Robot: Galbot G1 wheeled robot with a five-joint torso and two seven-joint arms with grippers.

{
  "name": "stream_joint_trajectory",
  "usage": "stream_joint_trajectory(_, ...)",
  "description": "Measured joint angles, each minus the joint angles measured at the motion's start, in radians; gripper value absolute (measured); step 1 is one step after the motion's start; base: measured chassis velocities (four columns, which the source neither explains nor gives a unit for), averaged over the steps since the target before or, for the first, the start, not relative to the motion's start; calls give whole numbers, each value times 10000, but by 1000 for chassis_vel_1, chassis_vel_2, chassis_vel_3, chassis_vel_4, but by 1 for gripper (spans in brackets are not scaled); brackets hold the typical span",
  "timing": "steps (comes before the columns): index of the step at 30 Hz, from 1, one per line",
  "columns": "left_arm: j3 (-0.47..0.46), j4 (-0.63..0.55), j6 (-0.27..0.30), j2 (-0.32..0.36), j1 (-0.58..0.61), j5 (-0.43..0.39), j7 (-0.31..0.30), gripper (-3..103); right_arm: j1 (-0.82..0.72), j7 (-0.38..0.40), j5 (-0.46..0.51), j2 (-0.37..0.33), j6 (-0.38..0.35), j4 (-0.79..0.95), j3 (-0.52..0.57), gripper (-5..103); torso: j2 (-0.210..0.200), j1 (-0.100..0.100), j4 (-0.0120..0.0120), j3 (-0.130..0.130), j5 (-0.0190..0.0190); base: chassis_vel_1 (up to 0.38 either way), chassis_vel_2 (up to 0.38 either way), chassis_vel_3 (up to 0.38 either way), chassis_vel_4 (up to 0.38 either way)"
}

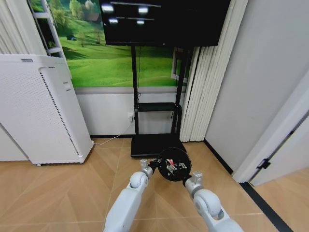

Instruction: Pick up the trash bin and place the garbage on the floor into it.

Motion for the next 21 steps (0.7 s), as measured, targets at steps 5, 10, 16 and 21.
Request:
stream_joint_trajectory(5,-95,-302,1,84,126,7,-51,3,-133,174,186,25,4,317,462,89,0,0,-2,0,-1,0,0,0,0)
stream_joint_trajectory(10,-481,-1423,13,724,565,42,-298,3,-327,748,452,-24,92,626,1549,100,0,0,0,0,-1,0,0,0,0)
stream_joint_trajectory(16,-1801,-2866,-18,1420,1456,498,-436,3,-407,1081,407,150,332,309,2414,100,1,0,1,0,-3,0,0,0,0)
stream_joint_trajectory(21,-3516,-4138,-138,1864,2422,1073,-255,3,-465,1106,264,286,603,-308,2723,100,3,-1,3,0,-3,0,0,0,0)
